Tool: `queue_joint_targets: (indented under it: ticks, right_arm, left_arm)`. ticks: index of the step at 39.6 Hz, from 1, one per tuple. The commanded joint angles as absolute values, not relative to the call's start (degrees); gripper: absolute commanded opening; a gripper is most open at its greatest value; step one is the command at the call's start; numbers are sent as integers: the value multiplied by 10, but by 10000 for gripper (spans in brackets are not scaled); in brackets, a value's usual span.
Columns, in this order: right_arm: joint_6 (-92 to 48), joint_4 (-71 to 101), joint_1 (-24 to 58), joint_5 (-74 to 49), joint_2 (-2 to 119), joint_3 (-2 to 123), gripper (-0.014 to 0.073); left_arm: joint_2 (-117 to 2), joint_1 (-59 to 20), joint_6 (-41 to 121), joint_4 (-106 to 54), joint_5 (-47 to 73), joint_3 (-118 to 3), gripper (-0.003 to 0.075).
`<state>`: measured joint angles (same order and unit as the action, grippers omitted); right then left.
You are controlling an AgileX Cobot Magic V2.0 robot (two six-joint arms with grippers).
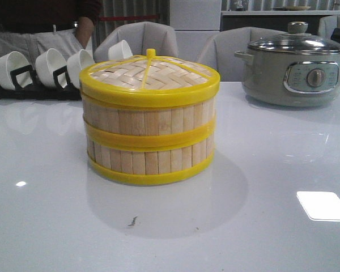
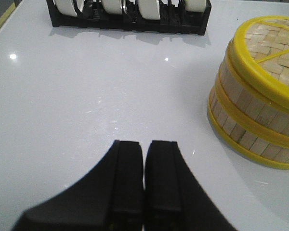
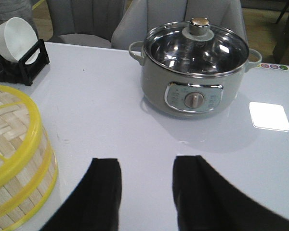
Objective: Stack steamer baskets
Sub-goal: 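Open the right gripper and raise it off the lid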
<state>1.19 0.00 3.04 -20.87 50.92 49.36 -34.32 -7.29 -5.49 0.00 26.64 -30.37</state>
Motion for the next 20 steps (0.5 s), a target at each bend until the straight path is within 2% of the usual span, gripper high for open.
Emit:
queue_joint_targets:
  ticks: [1, 20]
  right_arm:
    - [11, 0, 12, -144, 464, 465, 374]
    - [11, 0, -40, -138, 268, 290, 373]
  left_arm:
    - [-343, -72, -60, 0, 222, -321, 85]
    - [-343, -72, -60, 0, 222, -321, 85]
